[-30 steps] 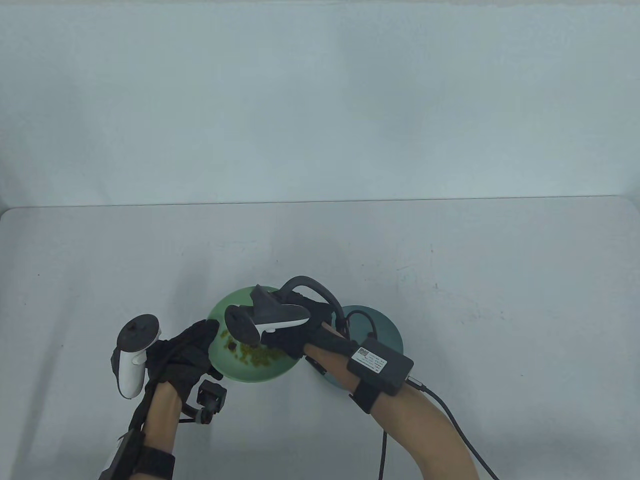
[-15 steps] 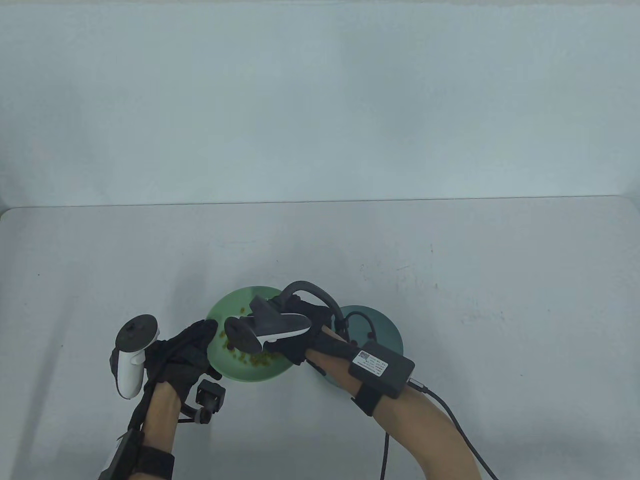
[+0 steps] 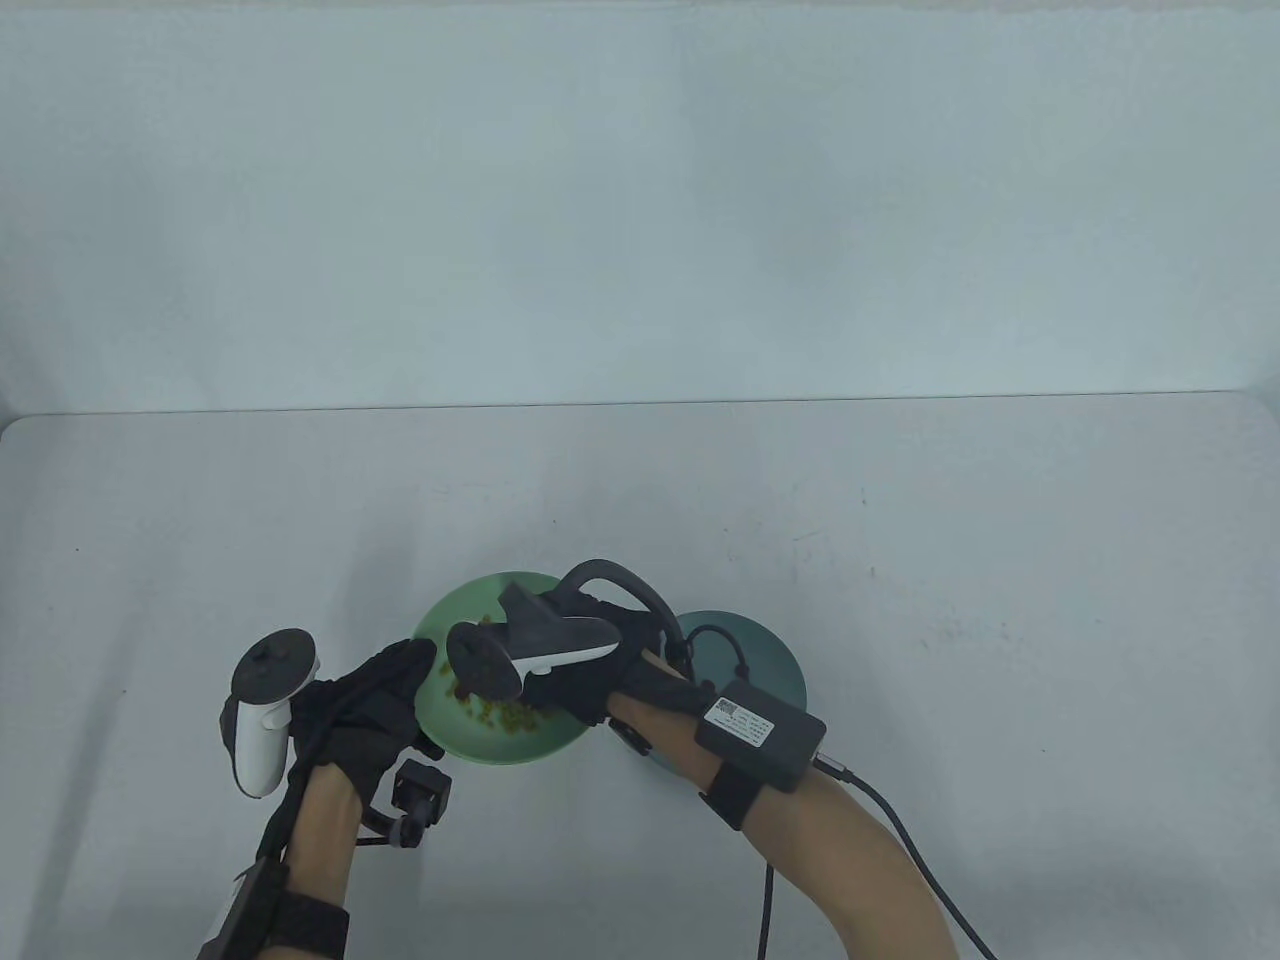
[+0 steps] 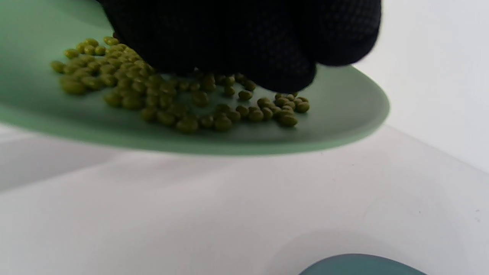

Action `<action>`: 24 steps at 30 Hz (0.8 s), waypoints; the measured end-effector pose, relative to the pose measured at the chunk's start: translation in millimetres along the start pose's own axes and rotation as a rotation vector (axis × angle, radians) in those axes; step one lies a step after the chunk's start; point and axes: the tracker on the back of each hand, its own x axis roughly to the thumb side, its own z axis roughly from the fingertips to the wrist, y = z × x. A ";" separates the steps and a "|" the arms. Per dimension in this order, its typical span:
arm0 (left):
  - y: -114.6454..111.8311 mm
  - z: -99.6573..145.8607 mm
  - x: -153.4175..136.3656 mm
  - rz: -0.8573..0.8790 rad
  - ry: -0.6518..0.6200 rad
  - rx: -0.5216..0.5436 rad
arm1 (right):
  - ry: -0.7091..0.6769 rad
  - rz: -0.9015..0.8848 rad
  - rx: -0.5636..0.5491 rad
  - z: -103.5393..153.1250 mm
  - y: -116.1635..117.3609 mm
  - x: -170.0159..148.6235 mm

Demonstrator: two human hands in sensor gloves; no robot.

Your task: Pick cranberries with hand pinch into plate

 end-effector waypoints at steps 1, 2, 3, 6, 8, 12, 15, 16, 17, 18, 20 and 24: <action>-0.4 0.0 -0.2 0.001 0.001 -0.003 | 0.001 -0.009 -0.002 -0.2 -0.1 -1.0; -0.6 -0.1 -0.3 0.002 0.001 -0.003 | 0.002 -0.014 -0.003 -0.3 -0.3 -1.6; -0.9 -0.1 0.0 0.000 0.002 -0.003 | 0.004 -0.018 -0.002 -0.1 -1.0 -2.8; -1.1 -0.2 0.5 -0.012 0.002 -0.001 | 0.004 -0.052 -0.013 1.6 -6.2 -6.5; -1.3 -0.6 0.2 -0.014 0.004 0.000 | 0.008 -0.064 -0.030 3.9 -12.5 -9.1; -1.5 -0.3 0.3 -0.014 0.005 0.003 | 0.024 -0.062 -0.063 11.0 -27.6 -17.4; -1.4 -0.2 0.5 -0.018 0.006 0.006 | 0.046 -0.066 -0.089 18.7 -37.2 -27.1; -1.3 -0.3 0.5 -0.025 0.006 0.008 | 0.058 -0.069 -0.095 22.2 -39.8 -31.8; -1.1 -0.3 0.4 -0.026 0.006 0.009 | 0.070 -0.070 -0.102 25.9 -41.8 -36.5; -1.0 -0.4 0.2 -0.026 0.007 0.010 | 0.081 -0.070 -0.106 28.8 -42.7 -40.6; -1.0 -0.1 0.3 -0.023 0.007 0.011 | 0.112 -0.077 -0.112 36.8 -42.8 -52.2; -0.5 -0.1 0.2 -0.031 0.007 0.015 | 0.174 -0.101 -0.108 51.6 -33.8 -76.1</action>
